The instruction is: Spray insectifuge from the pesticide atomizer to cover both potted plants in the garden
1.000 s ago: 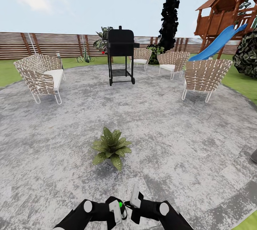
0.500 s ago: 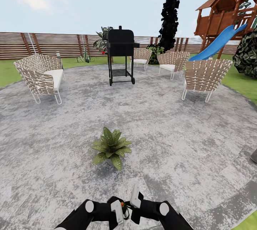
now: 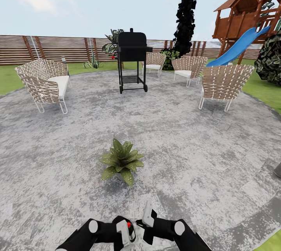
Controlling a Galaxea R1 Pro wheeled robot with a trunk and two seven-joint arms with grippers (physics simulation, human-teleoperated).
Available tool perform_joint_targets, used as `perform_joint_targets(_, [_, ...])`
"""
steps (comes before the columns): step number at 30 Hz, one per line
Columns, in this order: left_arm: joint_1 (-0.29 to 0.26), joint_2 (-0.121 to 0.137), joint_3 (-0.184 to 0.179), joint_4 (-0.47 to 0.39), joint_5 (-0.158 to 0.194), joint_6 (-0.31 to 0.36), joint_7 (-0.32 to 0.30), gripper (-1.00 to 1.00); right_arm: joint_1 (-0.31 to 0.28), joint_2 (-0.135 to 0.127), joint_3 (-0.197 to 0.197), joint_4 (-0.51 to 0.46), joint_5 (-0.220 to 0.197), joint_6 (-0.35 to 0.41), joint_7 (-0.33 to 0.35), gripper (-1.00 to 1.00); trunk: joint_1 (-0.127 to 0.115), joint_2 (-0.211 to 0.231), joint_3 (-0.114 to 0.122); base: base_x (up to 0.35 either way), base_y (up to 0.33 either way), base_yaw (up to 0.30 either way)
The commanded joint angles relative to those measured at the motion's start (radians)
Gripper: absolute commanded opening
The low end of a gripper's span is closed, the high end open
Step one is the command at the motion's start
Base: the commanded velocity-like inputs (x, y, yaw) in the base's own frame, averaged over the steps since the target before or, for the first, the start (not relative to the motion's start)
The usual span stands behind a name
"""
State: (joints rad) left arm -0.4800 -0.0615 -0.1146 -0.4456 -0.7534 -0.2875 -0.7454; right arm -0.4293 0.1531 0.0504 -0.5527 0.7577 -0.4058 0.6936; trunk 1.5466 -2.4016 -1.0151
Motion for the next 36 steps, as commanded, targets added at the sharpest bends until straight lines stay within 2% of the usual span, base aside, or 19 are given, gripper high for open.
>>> perform_joint_targets(1, [0.000, 0.013, 0.001, 0.000, -0.007, -0.006, 0.000, -1.00, -0.001, 0.000, -0.001, -0.001, 0.009, -0.005, 0.000, -1.00, 0.000, 0.000, -0.001, 0.000, 0.000, 0.000])
perform_joint_targets(5, [0.013, 0.085, 0.001, 0.002, -0.007, -0.007, 0.000, -1.00, 0.000, 0.000, -0.001, 0.000, 0.010, -0.005, 0.000, -1.00, 0.000, 0.000, -0.001, 0.000, 0.000, 0.000])
perform_joint_targets(8, [0.018, 0.151, 0.001, 0.002, -0.005, -0.009, 0.000, -1.00, 0.000, -0.002, -0.002, 0.002, 0.011, -0.006, -0.002, -1.00, 0.000, 0.000, -0.001, 0.000, 0.000, 0.000])
perform_joint_targets(11, [0.020, 0.198, 0.001, 0.003, 0.003, -0.010, 0.003, -1.00, 0.000, -0.006, -0.004, 0.005, 0.013, -0.007, -0.003, -1.00, 0.000, 0.000, -0.001, 0.000, 0.000, 0.000])
perform_joint_targets(12, [0.033, 0.216, 0.009, 0.013, 0.007, -0.007, 0.011, -1.00, 0.000, -0.023, -0.010, 0.006, 0.013, -0.008, -0.009, -1.00, 0.000, 0.000, -0.001, 0.000, 0.000, 0.000])
perform_joint_targets(15, [0.040, 0.214, 0.019, 0.049, 0.013, -0.004, 0.068, -1.00, 0.000, -0.074, -0.012, 0.019, 0.009, -0.008, -0.015, -1.00, 0.000, 0.000, -0.001, 0.000, 0.000, 0.000])
perform_joint_targets(16, [0.040, 0.209, 0.035, 0.076, 0.029, -0.004, 0.128, -1.00, 0.000, -0.097, -0.016, 0.050, 0.006, -0.008, -0.032, -1.00, 0.000, 0.000, -0.001, 0.000, 0.000, 0.000])
perform_joint_targets(18, [0.041, 0.193, 0.069, 0.144, 0.088, -0.005, 0.263, -1.00, 0.000, -0.121, -0.050, 0.137, -0.007, -0.008, -0.132, -1.00, 0.000, 0.000, -0.001, 0.000, 0.000, 0.000])
perform_joint_targets(20, [0.041, 0.168, 0.081, 0.198, 0.165, -0.005, 0.405, -1.00, 0.000, -0.133, -0.086, 0.216, -0.012, -0.008, -0.284, -1.00, 0.000, 0.000, -0.001, 0.000, 0.000, 0.000])
perform_joint_targets(22, [0.041, 0.151, 0.085, 0.221, 0.232, -0.006, 0.530, -1.00, 0.000, -0.137, -0.097, 0.240, -0.015, -0.008, -0.402, -1.00, 0.000, 0.000, -0.001, 0.000, 0.000, 0.000])
perform_joint_targets(23, [0.041, 0.139, 0.087, 0.259, 0.350, -0.007, 0.679, -1.00, 0.000, -0.141, -0.136, 0.253, -0.045, -0.008, -0.553, -1.00, 0.000, 0.000, -0.001, 0.000, 0.000, 0.000])
perform_joint_targets(24, [0.041, 0.133, 0.087, 0.285, 0.407, -0.008, 0.721, -1.00, 0.001, -0.142, -0.188, 0.277, -0.088, -0.008, -0.614, -1.00, 0.000, 0.000, -0.001, 0.000, 0.000, 0.000])
perform_joint_targets(25, [0.054, 0.120, 0.087, 0.305, 0.486, -0.009, 0.749, -1.00, 0.001, -0.150, -0.278, 0.381, -0.185, -0.012, -0.743, -1.00, 0.000, 0.000, -0.001, 0.000, 0.000, 0.000])
perform_joint_targets(26, [0.063, 0.120, 0.087, 0.305, 0.516, -0.008, 0.757, -1.00, 0.001, -0.160, -0.291, 0.396, -0.215, -0.011, -0.841, -1.00, 0.000, 0.000, -0.001, 0.000, 0.000, 0.000])
perform_joint_targets(27, [0.066, 0.121, 0.087, 0.307, 0.546, -0.007, 0.763, -1.00, 0.002, -0.165, -0.296, 0.401, -0.231, -0.011, -0.893, -1.00, 0.000, 0.000, -0.001, 0.000, 0.000, 0.000])
perform_joint_targets(29, [0.070, 0.122, 0.087, 0.307, 0.621, -0.007, 0.768, -1.00, 0.002, -0.171, -0.299, 0.406, -0.264, -0.011, -0.936, -1.00, 0.000, 0.000, -0.001, 0.000, 0.000, 0.000])
perform_joint_targets(30, [0.074, 0.123, 0.087, 0.308, 0.672, -0.008, 0.769, -1.00, 0.003, -0.172, -0.300, 0.407, -0.288, -0.011, -0.945, -1.00, 0.000, 0.000, -0.001, 0.000, 0.000, 0.000])
perform_joint_targets(31, [0.095, 0.128, 0.086, 0.308, 0.730, -0.009, 0.770, -1.00, 0.004, -0.172, -0.300, 0.447, -0.326, -0.012, -0.950, 1.00, 0.000, 0.000, -0.001, 0.000, 0.000, 0.000])
perform_joint_targets(36, [0.115, 0.127, 0.082, 0.310, 0.737, -0.009, 0.767, -1.00, 0.004, -0.172, -0.300, 0.475, -0.341, -0.013, -0.950, 1.00, 0.000, 0.000, -0.001, 0.000, 0.000, 0.000])
